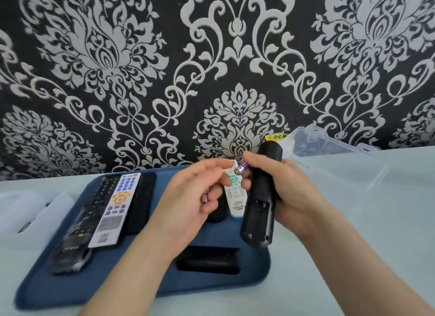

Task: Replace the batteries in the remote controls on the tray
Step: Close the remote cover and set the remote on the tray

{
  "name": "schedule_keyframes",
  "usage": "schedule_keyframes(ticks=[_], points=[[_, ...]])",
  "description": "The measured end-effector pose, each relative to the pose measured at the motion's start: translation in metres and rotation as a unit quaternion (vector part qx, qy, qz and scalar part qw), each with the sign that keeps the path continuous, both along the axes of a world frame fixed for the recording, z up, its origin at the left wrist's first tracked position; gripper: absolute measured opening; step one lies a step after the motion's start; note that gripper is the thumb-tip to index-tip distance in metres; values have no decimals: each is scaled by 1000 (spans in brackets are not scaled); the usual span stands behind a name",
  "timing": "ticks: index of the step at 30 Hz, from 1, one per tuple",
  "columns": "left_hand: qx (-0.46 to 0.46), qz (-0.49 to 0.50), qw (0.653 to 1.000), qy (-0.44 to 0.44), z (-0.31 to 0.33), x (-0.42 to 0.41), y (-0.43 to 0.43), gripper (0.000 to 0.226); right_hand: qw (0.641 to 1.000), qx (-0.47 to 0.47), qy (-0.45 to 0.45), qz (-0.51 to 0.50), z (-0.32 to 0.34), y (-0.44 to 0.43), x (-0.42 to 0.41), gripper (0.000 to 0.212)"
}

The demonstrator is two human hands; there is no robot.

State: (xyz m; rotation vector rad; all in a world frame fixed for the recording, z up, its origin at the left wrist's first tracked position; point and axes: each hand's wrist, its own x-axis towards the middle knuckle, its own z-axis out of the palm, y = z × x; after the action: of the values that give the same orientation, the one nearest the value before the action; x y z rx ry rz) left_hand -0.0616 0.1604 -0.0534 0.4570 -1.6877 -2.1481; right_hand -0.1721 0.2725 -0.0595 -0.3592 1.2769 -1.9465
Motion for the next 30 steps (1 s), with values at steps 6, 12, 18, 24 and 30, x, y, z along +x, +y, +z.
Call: schedule_keyframes(ticks=[6, 12, 18, 24, 30], points=[[-280, 99, 955, 28, -2, 7, 0, 16, 999, -11, -35, 4, -7, -13, 16, 16], [-336, 55, 940, 16, 22, 28, 1, 12, 987, -52, -80, -128, -5, -12, 6, 29], [-410, 2, 912, -17, 21, 32, 11, 22, 975, -83, -85, -187, -6, -6, 0, 27], [-499, 27, 866, 13, 16, 30, 4, 17, 976, -74, -59, -198, -5, -8, 4, 25], [-611, 19, 791, 13, 20, 35, 2, 12, 973, -58, -12, -221, -2, -8, 7, 27]])
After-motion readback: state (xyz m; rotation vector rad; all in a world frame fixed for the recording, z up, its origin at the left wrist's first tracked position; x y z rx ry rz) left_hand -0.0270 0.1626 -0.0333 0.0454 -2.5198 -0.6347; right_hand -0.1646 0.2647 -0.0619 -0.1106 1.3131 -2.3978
